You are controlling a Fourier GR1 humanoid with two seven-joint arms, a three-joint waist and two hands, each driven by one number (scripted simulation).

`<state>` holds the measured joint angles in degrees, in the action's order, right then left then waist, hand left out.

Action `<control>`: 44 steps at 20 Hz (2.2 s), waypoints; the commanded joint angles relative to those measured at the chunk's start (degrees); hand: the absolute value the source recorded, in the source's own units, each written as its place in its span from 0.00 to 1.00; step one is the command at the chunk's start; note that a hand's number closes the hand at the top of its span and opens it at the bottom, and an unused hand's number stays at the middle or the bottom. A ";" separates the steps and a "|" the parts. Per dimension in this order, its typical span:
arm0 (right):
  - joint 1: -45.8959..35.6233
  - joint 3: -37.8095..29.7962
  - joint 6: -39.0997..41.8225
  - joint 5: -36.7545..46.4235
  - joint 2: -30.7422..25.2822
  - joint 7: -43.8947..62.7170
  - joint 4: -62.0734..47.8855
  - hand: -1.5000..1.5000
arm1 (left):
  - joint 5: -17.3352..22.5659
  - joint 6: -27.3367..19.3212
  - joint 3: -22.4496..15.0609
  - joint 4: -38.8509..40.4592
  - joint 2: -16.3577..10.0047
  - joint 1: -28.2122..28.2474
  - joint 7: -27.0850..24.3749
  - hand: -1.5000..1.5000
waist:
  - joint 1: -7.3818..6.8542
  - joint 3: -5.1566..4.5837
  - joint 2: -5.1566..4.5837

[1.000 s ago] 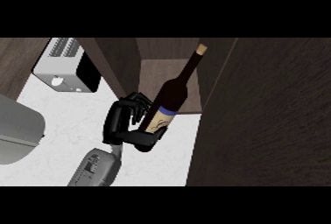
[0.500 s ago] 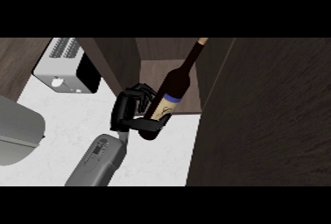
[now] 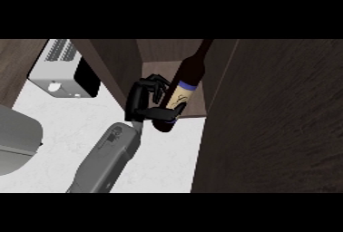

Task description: Pick up the wine, place it into the cabinet and close the cabinet

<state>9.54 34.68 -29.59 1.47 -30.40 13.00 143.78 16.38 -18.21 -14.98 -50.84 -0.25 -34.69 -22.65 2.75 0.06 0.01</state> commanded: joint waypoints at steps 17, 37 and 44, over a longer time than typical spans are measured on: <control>6.38 0.24 3.53 -4.56 -0.76 -1.23 8.92 0.00 | 6.91 -2.88 5.19 31.70 0.25 -21.44 -2.89 1.00 | 3.04 -0.14 -1.32; 8.71 0.91 6.71 -6.10 0.13 -6.32 7.79 0.00 | 4.38 -8.33 7.51 43.91 -4.43 -30.07 -8.30 0.00 | 4.52 -0.18 -2.17; 9.45 1.09 8.51 -5.67 0.36 -10.85 3.69 0.00 | 3.86 -12.80 7.88 46.27 -3.79 -30.78 -9.67 0.00 | 4.74 -0.12 -2.46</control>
<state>17.34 34.44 -21.96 -1.38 -29.90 1.40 142.91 20.74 -28.97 -7.12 -5.61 -3.91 -65.18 -31.05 7.44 -0.06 -2.19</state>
